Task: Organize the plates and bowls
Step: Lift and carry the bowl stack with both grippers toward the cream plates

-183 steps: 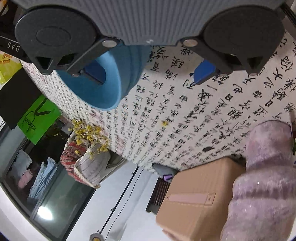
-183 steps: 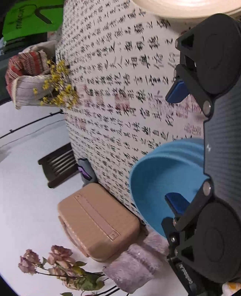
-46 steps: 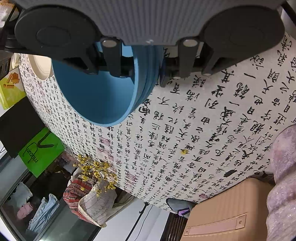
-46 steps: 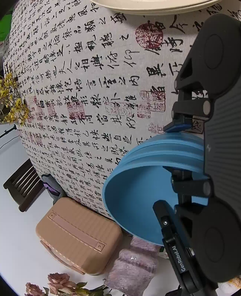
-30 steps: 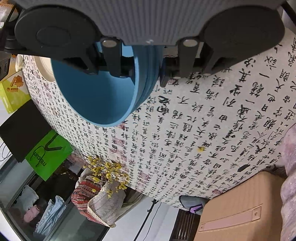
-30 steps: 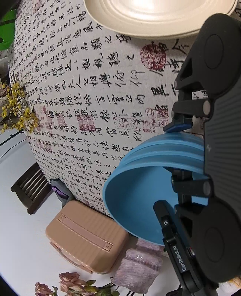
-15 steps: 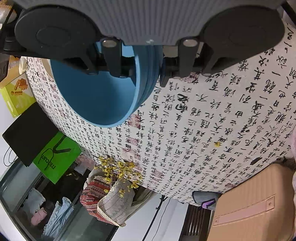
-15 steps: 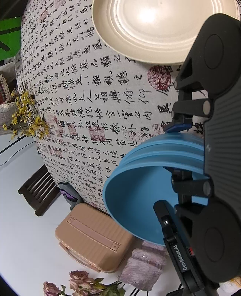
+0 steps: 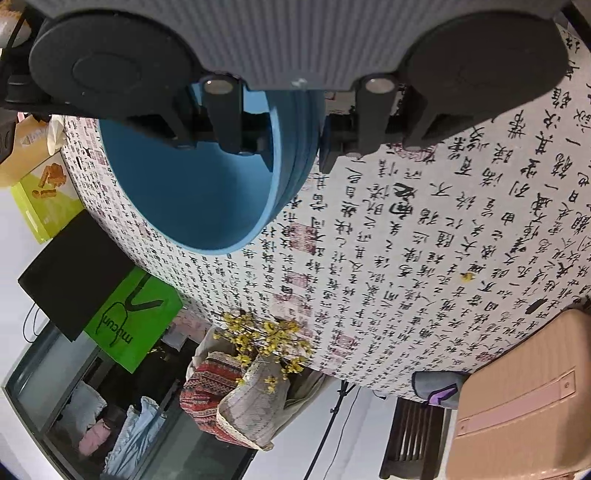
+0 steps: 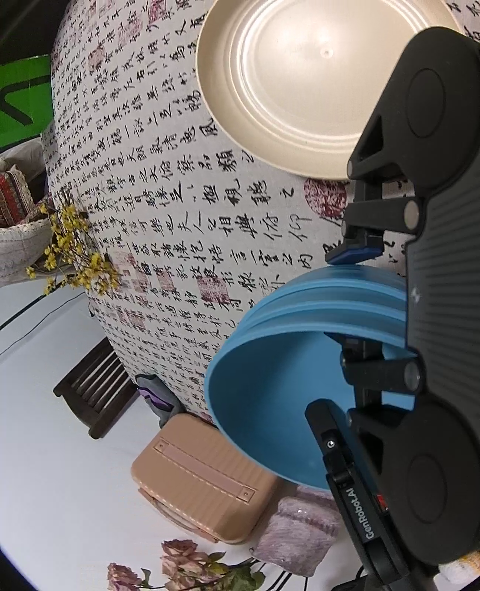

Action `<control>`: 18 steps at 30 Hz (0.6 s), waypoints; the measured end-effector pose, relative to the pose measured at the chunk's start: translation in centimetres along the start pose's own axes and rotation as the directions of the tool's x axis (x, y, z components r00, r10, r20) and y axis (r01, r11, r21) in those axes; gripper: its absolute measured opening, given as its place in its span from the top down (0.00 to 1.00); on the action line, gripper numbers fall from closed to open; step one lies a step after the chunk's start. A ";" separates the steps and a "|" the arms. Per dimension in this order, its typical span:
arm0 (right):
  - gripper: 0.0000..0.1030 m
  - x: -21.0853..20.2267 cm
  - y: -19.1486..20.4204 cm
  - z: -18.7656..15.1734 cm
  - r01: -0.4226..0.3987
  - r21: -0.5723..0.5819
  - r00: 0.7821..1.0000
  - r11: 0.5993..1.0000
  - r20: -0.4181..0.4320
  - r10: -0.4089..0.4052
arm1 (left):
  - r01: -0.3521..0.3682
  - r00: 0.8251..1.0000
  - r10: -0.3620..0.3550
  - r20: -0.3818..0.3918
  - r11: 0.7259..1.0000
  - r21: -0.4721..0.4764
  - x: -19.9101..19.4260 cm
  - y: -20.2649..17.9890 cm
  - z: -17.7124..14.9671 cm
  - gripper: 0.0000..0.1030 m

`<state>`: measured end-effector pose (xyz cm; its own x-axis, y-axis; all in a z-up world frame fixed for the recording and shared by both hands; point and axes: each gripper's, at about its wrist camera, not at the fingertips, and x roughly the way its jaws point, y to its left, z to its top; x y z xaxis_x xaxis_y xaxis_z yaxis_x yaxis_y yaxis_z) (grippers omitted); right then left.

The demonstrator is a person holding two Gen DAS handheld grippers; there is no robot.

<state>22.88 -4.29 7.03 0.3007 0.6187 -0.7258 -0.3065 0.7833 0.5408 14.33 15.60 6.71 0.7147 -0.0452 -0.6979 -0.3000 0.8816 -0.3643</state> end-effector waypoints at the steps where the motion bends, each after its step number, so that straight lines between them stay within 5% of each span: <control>1: 0.67 -0.2 -0.1 0.0 0.002 0.001 1.000 1.000 0.003 -0.002 | 0.001 1.000 -0.001 0.001 1.000 0.004 0.0 -0.3 0.0 0.78; 18: 0.67 -3.7 -3.8 0.3 0.024 0.036 0.998 0.999 0.055 -0.026 | 0.047 0.999 -0.047 -0.008 0.997 0.054 0.9 -4.9 -0.7 0.78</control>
<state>23.22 -9.55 7.74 0.3575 0.6009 -0.7149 -0.2666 0.7993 0.5385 15.99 10.91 7.49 0.7227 -0.0901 -0.6853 -0.2312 0.9028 -0.3626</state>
